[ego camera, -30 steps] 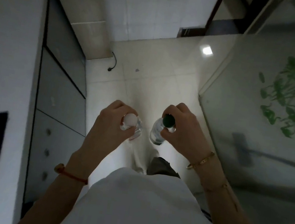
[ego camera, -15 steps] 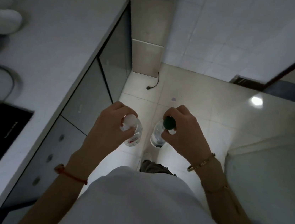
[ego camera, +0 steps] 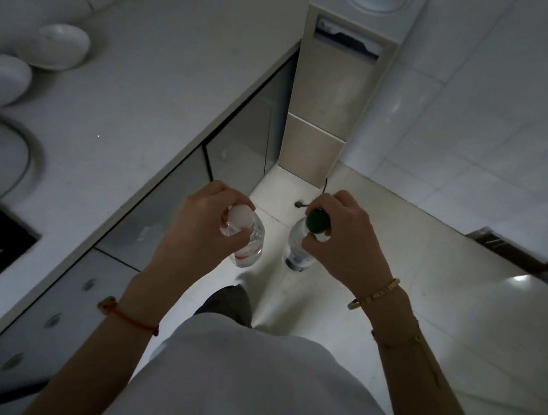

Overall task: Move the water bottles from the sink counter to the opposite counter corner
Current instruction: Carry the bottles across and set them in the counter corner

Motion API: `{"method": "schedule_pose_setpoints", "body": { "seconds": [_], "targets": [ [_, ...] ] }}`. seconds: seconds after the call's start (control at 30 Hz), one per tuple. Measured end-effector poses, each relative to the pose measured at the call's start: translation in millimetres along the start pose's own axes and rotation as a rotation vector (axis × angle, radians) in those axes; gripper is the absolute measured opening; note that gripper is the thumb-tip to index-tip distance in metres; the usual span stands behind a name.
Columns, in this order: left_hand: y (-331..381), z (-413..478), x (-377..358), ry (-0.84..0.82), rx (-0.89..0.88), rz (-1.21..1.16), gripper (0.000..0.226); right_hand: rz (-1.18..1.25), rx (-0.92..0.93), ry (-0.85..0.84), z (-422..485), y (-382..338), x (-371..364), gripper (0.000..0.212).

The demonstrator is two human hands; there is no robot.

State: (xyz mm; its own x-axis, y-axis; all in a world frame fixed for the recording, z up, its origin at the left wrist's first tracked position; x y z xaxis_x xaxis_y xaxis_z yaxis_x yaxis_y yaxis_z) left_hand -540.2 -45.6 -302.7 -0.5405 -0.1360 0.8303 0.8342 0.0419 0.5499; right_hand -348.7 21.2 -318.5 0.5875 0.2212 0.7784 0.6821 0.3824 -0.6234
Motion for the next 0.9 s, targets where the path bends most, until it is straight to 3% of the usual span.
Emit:
{"method": "schedule_pose_setpoints", "body": {
  "seconds": [0.5,0.9],
  "targets": [
    [-57.7,216.7,2.9,0.074,0.099,0.037,0.030,0.024,0.119,-0.147,253.8,38.6,-11.6,0.034],
    [-96.2,387.6,34.0,0.169,0.154,0.027,0.027,0.076,0.223,-0.151,458.0,40.7,1.1,0.032]
  ]
}}
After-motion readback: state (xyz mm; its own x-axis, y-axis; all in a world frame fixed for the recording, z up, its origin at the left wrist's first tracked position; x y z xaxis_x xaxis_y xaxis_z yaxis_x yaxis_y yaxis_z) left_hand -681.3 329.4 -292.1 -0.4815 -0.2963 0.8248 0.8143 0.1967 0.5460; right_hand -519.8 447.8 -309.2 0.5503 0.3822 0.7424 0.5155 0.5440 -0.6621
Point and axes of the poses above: each hand's wrist, its own z-axis towards the middle knuckle, its own x-axis out of the back of the hand, y = z × x, the point moved 4 cm from there along z, towards the middle knuckle, and after that the axes turned 7 degrees about z, right-handed, at the moved point
